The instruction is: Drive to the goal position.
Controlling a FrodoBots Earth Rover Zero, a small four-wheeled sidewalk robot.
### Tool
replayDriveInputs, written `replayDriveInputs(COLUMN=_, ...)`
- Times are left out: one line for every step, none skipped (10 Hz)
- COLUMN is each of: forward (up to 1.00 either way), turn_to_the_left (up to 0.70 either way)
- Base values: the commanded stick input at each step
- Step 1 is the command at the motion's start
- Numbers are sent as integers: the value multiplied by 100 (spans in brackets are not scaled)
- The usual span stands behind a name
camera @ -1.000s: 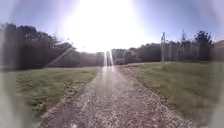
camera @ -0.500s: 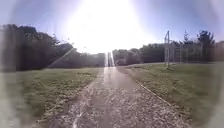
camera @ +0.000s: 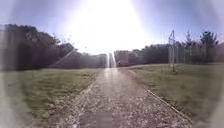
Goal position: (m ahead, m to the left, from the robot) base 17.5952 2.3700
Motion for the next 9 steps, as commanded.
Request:
replayDriveInputs(forward=100, turn_to_the_left=29)
replayDriveInputs(forward=100, turn_to_the_left=14)
replayDriveInputs(forward=100, turn_to_the_left=3)
replayDriveInputs(forward=100, turn_to_the_left=3)
replayDriveInputs(forward=100, turn_to_the_left=3)
replayDriveInputs(forward=100, turn_to_the_left=3)
replayDriveInputs(forward=100, turn_to_the_left=3)
replayDriveInputs(forward=100, turn_to_the_left=3)
replayDriveInputs(forward=100, turn_to_the_left=3)
